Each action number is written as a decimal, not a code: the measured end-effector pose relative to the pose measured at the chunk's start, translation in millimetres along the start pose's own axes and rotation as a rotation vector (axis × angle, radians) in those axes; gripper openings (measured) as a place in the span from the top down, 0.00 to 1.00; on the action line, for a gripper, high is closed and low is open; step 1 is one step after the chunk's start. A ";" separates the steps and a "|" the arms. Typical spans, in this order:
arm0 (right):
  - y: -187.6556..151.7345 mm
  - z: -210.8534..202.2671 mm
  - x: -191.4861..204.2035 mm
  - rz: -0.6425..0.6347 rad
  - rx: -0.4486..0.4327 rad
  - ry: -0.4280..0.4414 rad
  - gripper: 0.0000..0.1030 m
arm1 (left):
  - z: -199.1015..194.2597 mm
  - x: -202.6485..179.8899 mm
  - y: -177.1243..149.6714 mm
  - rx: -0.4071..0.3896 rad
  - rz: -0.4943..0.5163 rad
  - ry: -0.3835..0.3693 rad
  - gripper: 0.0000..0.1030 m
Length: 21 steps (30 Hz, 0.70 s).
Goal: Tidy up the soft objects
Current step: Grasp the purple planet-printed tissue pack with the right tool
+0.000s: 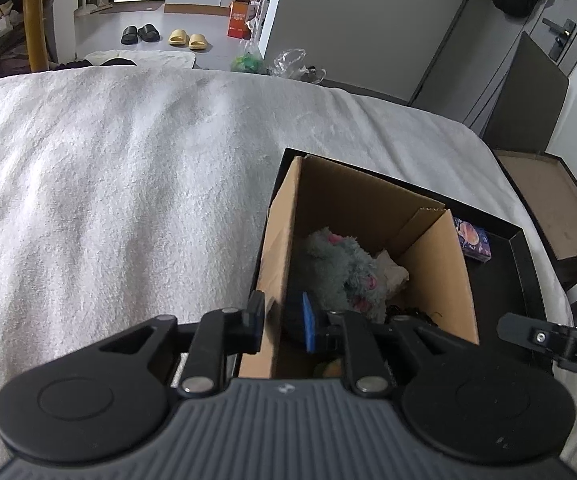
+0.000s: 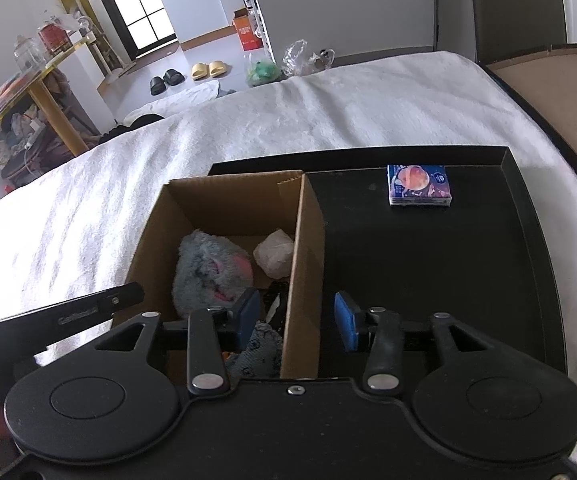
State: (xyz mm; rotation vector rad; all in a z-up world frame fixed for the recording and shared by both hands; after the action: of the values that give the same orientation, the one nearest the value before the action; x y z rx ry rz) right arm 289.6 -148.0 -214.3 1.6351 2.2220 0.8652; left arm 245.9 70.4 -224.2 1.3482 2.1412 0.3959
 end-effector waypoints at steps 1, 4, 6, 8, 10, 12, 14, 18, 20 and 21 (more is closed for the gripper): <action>-0.3 2.1 -2.4 0.002 0.003 0.001 0.59 | 0.1 -0.5 0.1 0.003 0.001 0.000 0.76; -1.4 9.9 -10.5 0.011 0.012 0.002 0.58 | 2.1 -1.0 0.0 0.012 0.005 0.014 0.64; -2.1 16.3 -16.6 0.019 0.019 0.005 0.57 | 3.1 -2.1 -0.2 0.013 0.014 0.024 0.52; -2.5 22.5 -21.8 0.024 0.025 0.006 0.55 | 4.5 -4.2 -0.1 0.012 0.029 0.039 0.46; -2.4 29.6 -26.9 0.027 0.032 0.007 0.53 | 5.2 -6.2 0.3 0.010 0.040 0.049 0.40; -2.2 36.9 -32.1 0.031 0.039 0.010 0.51 | 5.8 -8.3 1.4 0.007 0.049 0.056 0.32; -0.9 44.3 -36.8 0.033 0.045 0.011 0.49 | 7.9 -10.0 2.6 0.002 0.055 0.067 0.30; 3.7 59.3 -47.3 0.034 0.050 0.014 0.48 | 15.1 -12.1 4.9 0.007 0.053 0.087 0.30; 7.2 66.1 -52.8 0.033 0.049 0.015 0.48 | 18.3 -13.6 6.2 0.006 0.048 0.094 0.29; 8.9 69.5 -55.6 0.033 0.048 0.016 0.48 | 19.8 -14.5 7.0 0.004 0.048 0.099 0.29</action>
State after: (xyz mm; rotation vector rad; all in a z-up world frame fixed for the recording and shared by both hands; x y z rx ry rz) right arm 351.8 -176.3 -272.1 1.6963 2.2496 0.8417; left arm 267.7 59.6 -231.7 1.4110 2.1938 0.4877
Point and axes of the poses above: each gripper's, at about its wrist camera, not at the fingertips, and z roughly the way its jaws point, x to its left, y to its top, the point moved 6 cm from there along z, roughly the way its jaws point, and after that the axes turned 8 degrees about -z, right-handed, at the moved point
